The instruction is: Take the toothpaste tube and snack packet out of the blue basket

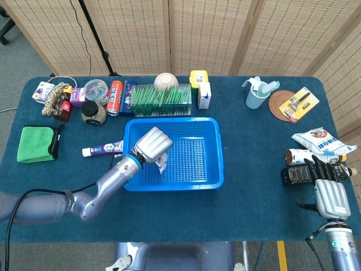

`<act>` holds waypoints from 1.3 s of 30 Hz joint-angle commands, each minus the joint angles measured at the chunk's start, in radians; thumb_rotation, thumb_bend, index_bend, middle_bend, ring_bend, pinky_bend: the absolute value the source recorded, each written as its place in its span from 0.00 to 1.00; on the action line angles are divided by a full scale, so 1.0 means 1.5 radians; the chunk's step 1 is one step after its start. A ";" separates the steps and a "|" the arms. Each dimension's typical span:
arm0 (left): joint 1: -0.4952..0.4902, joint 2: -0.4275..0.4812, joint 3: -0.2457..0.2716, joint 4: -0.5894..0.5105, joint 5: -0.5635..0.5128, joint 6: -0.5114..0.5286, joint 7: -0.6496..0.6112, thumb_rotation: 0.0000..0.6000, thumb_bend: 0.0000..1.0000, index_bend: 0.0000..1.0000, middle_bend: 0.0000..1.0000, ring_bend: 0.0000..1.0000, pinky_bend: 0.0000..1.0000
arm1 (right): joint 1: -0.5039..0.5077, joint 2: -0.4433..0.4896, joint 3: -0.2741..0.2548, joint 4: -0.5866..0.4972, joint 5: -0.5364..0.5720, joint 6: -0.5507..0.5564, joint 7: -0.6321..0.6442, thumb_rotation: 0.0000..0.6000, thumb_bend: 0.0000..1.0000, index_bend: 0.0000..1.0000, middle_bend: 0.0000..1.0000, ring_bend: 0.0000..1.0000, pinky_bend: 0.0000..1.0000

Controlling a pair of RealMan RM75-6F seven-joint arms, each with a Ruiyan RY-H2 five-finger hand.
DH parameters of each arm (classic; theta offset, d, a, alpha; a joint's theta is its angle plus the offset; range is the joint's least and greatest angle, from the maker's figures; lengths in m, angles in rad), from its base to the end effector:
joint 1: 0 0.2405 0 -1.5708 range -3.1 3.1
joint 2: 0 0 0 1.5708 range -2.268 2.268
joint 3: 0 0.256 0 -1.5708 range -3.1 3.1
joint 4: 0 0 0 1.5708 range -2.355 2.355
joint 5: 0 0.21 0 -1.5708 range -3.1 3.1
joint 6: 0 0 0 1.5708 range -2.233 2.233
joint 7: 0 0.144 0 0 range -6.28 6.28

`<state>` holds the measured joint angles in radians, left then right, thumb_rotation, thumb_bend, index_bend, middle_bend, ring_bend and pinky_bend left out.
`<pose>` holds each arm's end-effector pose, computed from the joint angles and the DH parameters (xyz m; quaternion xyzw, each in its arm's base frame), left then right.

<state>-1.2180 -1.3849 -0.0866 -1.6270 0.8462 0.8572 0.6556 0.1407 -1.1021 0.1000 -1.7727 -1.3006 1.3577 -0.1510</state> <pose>-0.0235 0.3760 0.0035 -0.8589 -0.1705 -0.3003 0.3782 -0.2959 -0.2027 0.1473 0.5739 -0.4424 0.3481 0.5948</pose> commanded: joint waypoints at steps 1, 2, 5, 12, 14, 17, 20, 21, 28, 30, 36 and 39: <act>0.022 0.051 -0.013 -0.049 0.022 0.030 -0.020 1.00 0.47 0.66 0.62 0.60 0.66 | -0.001 0.000 -0.002 -0.001 -0.003 0.001 -0.001 1.00 0.00 0.00 0.00 0.00 0.00; 0.029 0.066 -0.015 -0.062 0.030 0.039 -0.026 1.00 0.47 0.66 0.62 0.60 0.66 | -0.001 0.000 -0.002 -0.002 -0.005 0.002 -0.001 1.00 0.00 0.00 0.00 0.00 0.00; 0.056 0.122 -0.023 -0.105 0.057 0.064 -0.057 1.00 0.47 0.66 0.62 0.60 0.66 | -0.002 0.000 -0.004 -0.005 -0.011 0.005 -0.002 1.00 0.00 0.00 0.00 0.00 0.00; 0.145 0.248 -0.012 -0.162 0.139 0.113 -0.148 1.00 0.47 0.66 0.62 0.60 0.66 | -0.005 0.000 -0.012 -0.013 -0.029 0.012 -0.008 1.00 0.00 0.00 0.00 0.00 0.00; 0.177 0.277 0.002 -0.165 0.167 0.120 -0.183 1.00 0.47 0.66 0.62 0.59 0.66 | -0.006 0.000 -0.015 -0.015 -0.033 0.014 -0.011 1.00 0.00 0.00 0.00 0.00 0.00; 0.223 0.306 0.024 -0.154 0.208 0.133 -0.233 1.00 0.47 0.66 0.62 0.59 0.66 | -0.007 -0.002 -0.019 -0.018 -0.041 0.016 -0.015 1.00 0.00 0.00 0.00 0.00 0.00; 0.265 0.320 0.049 -0.129 0.244 0.136 -0.278 1.00 0.47 0.66 0.62 0.59 0.66 | -0.007 -0.003 -0.022 -0.020 -0.047 0.015 -0.019 1.00 0.00 0.00 0.00 0.00 0.00; 0.275 0.320 0.055 -0.118 0.251 0.136 -0.286 1.00 0.47 0.66 0.62 0.59 0.66 | -0.007 -0.004 -0.023 -0.020 -0.048 0.014 -0.020 1.00 0.00 0.00 0.00 0.00 0.00; 0.328 0.263 0.087 -0.020 0.280 0.109 -0.345 1.00 0.47 0.65 0.61 0.55 0.66 | -0.007 -0.006 -0.026 -0.022 -0.052 0.012 -0.025 1.00 0.00 0.00 0.00 0.00 0.00; 0.334 0.238 0.092 0.012 0.285 0.092 -0.359 1.00 0.46 0.64 0.60 0.53 0.66 | -0.007 -0.006 -0.026 -0.022 -0.052 0.012 -0.025 1.00 0.00 0.00 0.00 0.00 0.00; 0.326 0.190 0.095 0.060 0.266 0.016 -0.350 1.00 0.46 0.62 0.54 0.47 0.60 | -0.006 -0.005 -0.024 -0.020 -0.045 0.008 -0.022 1.00 0.00 0.00 0.00 0.00 0.00; 0.318 0.179 0.087 0.058 0.240 -0.013 -0.332 1.00 0.46 0.43 0.28 0.23 0.42 | -0.005 -0.004 -0.023 -0.019 -0.044 0.007 -0.021 1.00 0.00 0.00 0.00 0.00 0.00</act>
<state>-0.7339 -1.1005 0.0481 -1.5448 1.2275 0.8617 0.1425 0.1329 -1.1087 0.0653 -1.8015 -1.3669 1.3679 -0.1820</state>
